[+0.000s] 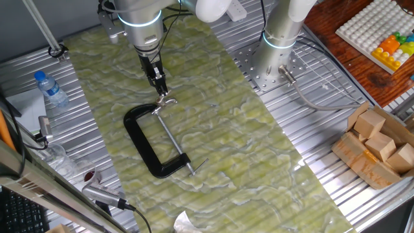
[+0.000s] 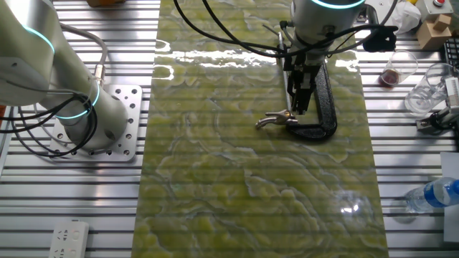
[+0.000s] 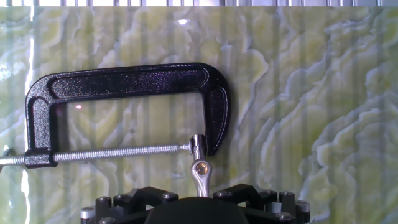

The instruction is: Turn on the water tap

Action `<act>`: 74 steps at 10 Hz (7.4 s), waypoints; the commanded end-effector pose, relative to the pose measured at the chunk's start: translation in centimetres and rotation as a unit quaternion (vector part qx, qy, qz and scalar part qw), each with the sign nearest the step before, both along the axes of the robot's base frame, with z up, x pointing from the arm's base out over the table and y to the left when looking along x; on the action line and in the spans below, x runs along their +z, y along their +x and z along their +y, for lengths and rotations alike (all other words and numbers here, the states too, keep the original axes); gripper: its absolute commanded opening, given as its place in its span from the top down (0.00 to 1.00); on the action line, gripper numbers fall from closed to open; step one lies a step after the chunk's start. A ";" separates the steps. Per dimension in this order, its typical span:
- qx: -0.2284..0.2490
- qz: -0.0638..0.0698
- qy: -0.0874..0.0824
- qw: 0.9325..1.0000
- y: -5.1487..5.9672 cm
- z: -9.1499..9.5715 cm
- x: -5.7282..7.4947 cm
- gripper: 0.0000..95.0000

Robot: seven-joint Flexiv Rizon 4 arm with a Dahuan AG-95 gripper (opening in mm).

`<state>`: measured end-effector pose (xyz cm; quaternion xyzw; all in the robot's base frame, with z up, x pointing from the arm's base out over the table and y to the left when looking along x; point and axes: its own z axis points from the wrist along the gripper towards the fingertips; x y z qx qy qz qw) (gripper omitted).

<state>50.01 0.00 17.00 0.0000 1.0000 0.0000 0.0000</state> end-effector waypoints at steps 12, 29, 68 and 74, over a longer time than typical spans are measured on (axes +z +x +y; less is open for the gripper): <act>-0.009 0.007 0.008 1.000 0.5 -0.5 -1.2 1.00; 0.014 0.036 0.025 0.999 0.3 -0.8 -4.5 1.00; 0.158 0.040 0.029 0.986 -3.7 -2.9 -8.1 1.00; 0.179 0.039 0.028 0.983 -3.2 -3.0 -8.4 1.00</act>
